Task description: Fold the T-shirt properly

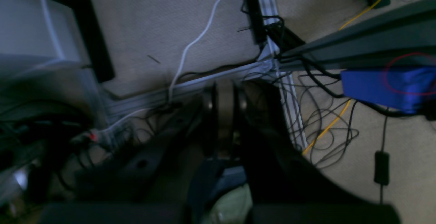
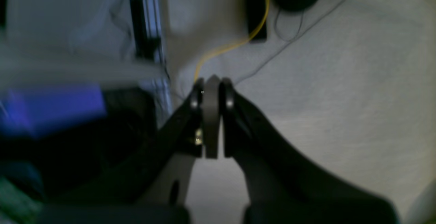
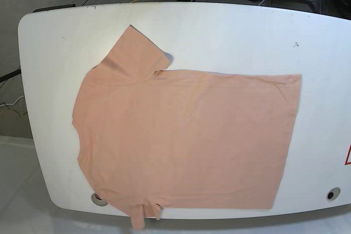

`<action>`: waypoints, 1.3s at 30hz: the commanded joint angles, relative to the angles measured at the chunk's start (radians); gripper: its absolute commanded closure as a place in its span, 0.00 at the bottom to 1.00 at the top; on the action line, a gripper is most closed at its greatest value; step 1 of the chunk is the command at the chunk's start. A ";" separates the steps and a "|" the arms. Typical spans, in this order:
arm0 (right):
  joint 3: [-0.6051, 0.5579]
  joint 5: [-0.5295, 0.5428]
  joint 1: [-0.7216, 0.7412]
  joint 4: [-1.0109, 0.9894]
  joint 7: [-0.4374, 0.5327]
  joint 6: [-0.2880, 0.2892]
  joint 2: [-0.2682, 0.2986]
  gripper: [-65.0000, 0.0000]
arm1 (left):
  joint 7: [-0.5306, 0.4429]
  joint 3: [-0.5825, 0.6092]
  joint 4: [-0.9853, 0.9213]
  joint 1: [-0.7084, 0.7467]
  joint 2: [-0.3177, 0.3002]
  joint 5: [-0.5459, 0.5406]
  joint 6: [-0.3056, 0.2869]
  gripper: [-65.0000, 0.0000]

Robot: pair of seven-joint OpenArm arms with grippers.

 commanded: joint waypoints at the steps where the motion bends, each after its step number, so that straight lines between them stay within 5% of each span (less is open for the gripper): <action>1: 0.031 0.013 -0.033 0.049 -0.005 0.003 0.008 1.00 | -0.011 -0.010 0.065 0.025 -0.010 0.004 0.006 1.00; 11: 0.139 0.029 -0.033 0.183 -0.120 0.006 0.001 1.00 | 0.007 -0.028 0.182 0.050 -0.009 0.045 0.003 1.00; 21: 0.213 0.006 -0.050 0.348 -0.107 0.013 -0.007 1.00 | 0.022 -0.043 0.294 0.057 -0.011 0.018 0.003 1.00; 39: 0.143 -0.054 0.046 0.479 -0.126 0.001 -0.002 1.00 | 0.123 -0.105 0.433 -0.073 -0.045 -0.059 0.001 1.00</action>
